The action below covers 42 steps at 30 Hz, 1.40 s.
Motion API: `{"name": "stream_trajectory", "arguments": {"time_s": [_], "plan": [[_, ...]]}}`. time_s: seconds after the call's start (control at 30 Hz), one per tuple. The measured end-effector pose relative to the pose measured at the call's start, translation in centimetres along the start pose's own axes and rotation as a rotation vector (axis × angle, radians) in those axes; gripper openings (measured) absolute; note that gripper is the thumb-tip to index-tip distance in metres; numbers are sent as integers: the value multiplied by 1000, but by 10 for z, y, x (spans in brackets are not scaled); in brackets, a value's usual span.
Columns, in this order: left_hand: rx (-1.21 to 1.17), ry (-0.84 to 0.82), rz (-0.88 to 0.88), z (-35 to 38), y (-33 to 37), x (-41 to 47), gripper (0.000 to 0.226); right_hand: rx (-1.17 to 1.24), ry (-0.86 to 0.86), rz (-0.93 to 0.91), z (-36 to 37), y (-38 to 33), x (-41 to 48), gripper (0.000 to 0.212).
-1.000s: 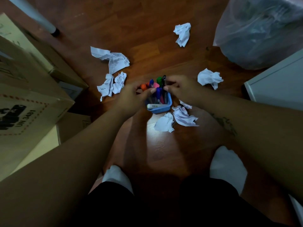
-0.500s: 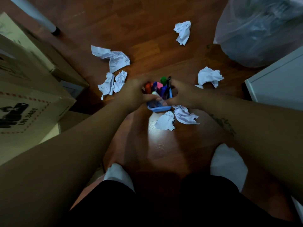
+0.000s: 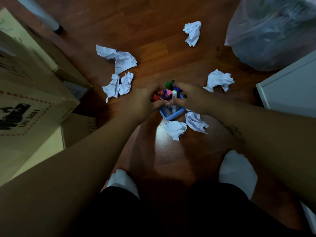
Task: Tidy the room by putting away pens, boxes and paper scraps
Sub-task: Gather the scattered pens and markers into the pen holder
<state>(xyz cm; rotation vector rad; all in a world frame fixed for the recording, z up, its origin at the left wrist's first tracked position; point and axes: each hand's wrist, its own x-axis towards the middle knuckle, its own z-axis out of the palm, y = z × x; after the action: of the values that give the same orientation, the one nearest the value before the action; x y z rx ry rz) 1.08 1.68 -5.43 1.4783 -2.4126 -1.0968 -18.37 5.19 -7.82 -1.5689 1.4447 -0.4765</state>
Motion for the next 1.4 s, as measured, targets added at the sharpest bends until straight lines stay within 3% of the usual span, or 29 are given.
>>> {"name": "stream_trajectory", "arguments": {"time_s": [0.23,0.47,0.53,0.67,0.8,0.93,1.13,1.23,1.4], "plan": [[-59,45,-38,-3,-3,0,38,30,-2,7,0,-1,1,37],[-219,43,-93,-4,-3,-11,21,45,58,-30,4,-4,2,46],[-265,36,-129,-5,-1,-12,31,29,6,-9,3,-3,2,44],[-287,-60,-218,-6,-1,-16,81,72,-152,52,-1,4,-7,76],[-219,-146,-188,-5,-11,-17,97,77,-193,80,-3,12,-11,83],[-230,-152,-151,-1,-18,-17,91,-3,-133,53,0,17,-10,68],[-224,-164,-74,1,-22,-9,83,63,-100,48,11,12,-6,53],[-197,-172,-20,5,-24,-7,78,24,-131,76,17,17,-4,57],[-175,-200,-15,8,-31,-1,89,54,-151,126,24,24,-7,76]]}}
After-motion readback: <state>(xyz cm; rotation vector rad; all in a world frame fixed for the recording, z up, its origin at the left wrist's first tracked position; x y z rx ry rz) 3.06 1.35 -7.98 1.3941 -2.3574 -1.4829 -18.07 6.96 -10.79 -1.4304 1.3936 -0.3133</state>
